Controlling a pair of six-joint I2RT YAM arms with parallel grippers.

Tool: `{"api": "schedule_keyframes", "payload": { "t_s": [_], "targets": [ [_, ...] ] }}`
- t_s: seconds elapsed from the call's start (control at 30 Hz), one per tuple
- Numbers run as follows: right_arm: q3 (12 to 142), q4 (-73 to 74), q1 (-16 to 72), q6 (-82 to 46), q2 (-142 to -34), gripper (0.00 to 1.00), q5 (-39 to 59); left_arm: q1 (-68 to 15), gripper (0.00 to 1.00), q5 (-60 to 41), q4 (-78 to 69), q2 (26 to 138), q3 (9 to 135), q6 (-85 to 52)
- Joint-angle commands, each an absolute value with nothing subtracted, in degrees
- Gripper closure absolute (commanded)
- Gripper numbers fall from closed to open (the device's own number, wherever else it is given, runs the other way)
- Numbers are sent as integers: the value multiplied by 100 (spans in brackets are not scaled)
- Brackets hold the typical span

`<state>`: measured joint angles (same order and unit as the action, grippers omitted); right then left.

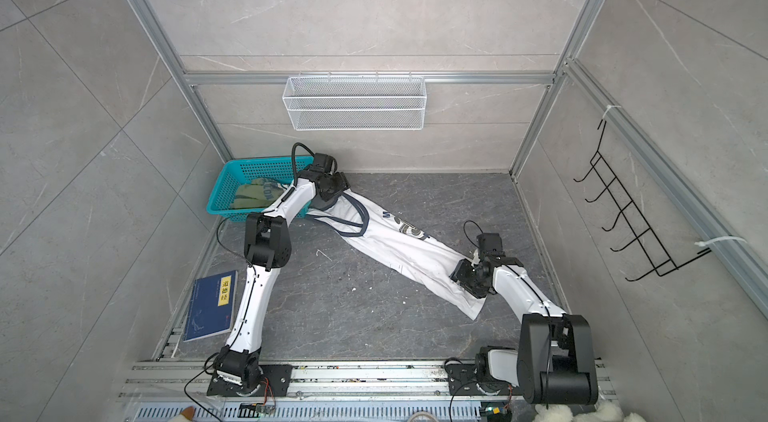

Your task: Fold and stack the tank tops

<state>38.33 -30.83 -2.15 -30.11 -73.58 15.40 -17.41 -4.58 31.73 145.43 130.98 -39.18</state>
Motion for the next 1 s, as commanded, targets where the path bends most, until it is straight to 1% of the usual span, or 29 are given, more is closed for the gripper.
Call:
{"api": "schedule_keyframes", "payload": {
  "t_s": [0.0,0.13,0.27,0.37,0.5,0.87,0.97],
  "targets": [
    [4170,-3297,-189,-2838,-7281,41,1441,-2143,25,-310,3168,13207,12346,-3803],
    [4423,-3259,-184,-2830,-7383,41,1373,-2770,25,-102,2911,12561,11279,-3931],
    [4630,-3136,-181,-2846,-7746,41,1386,-3288,26,-213,2598,12574,10896,-4015],
    [4658,-3042,-176,-2879,-8006,41,1414,-3469,29,-426,2549,12970,11132,-4069],
    [4451,-2875,-84,-2931,-8147,41,1493,-3549,32,-441,2740,13619,11618,-4054],
    [3548,-2821,269,-3376,-7907,41,1564,-3371,33,-240,2830,14256,11992,-3925],
    [3365,-2802,338,-3490,-7891,41,1595,-3263,33,-246,2937,14563,12378,-3763]
  ]
}}
